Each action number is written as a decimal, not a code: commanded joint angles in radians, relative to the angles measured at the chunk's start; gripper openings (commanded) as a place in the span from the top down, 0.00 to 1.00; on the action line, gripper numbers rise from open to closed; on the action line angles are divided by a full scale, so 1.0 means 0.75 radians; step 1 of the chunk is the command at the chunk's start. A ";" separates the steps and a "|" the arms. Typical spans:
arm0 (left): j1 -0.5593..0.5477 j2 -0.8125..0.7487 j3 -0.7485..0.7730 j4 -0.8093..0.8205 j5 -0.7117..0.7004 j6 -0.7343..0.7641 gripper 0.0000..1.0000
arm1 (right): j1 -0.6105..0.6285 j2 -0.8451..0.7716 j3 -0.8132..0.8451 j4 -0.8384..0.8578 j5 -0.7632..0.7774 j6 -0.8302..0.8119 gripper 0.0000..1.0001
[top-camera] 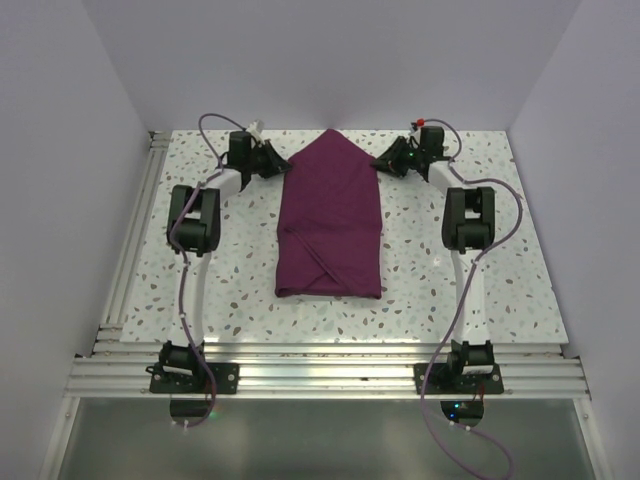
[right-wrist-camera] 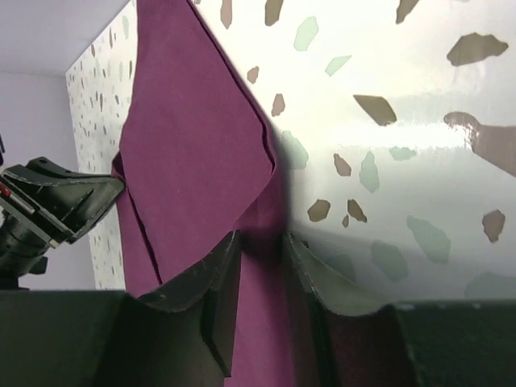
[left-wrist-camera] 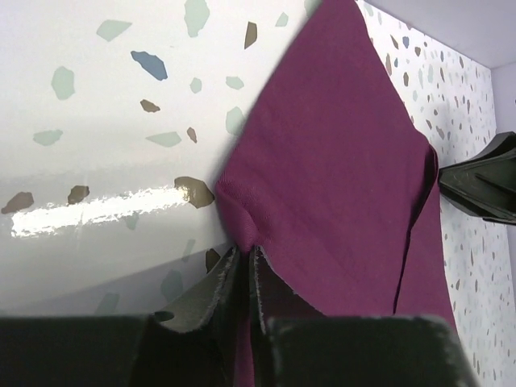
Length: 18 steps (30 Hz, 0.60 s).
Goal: Prepare the surgical pack
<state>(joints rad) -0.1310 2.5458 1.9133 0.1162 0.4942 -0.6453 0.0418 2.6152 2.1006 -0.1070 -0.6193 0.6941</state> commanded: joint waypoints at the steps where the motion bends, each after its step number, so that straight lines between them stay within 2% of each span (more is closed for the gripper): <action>1: -0.001 0.070 0.057 -0.098 -0.019 0.005 0.89 | 0.016 0.113 0.060 -0.072 0.008 0.040 0.70; 4: 0.005 0.097 0.091 -0.094 -0.007 -0.011 0.99 | 0.014 0.156 0.122 -0.068 -0.007 0.072 0.79; 6: 0.011 0.107 0.096 -0.079 0.012 -0.027 1.00 | 0.014 0.170 0.148 -0.038 -0.031 0.111 0.85; 8: 0.017 0.111 0.096 -0.061 0.024 -0.037 1.00 | 0.008 0.193 0.169 -0.013 -0.054 0.140 0.98; 9: 0.021 0.109 0.100 -0.055 0.026 -0.040 1.00 | 0.006 0.195 0.175 0.010 -0.060 0.164 1.00; 18: 0.046 0.062 0.104 -0.046 0.032 -0.035 1.00 | -0.047 0.103 0.079 0.139 -0.056 0.232 1.00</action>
<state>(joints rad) -0.1200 2.5828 1.9686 0.1059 0.5354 -0.6739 0.0303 2.7148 2.1860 -0.0242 -0.6914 0.8516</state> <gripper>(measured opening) 0.013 0.017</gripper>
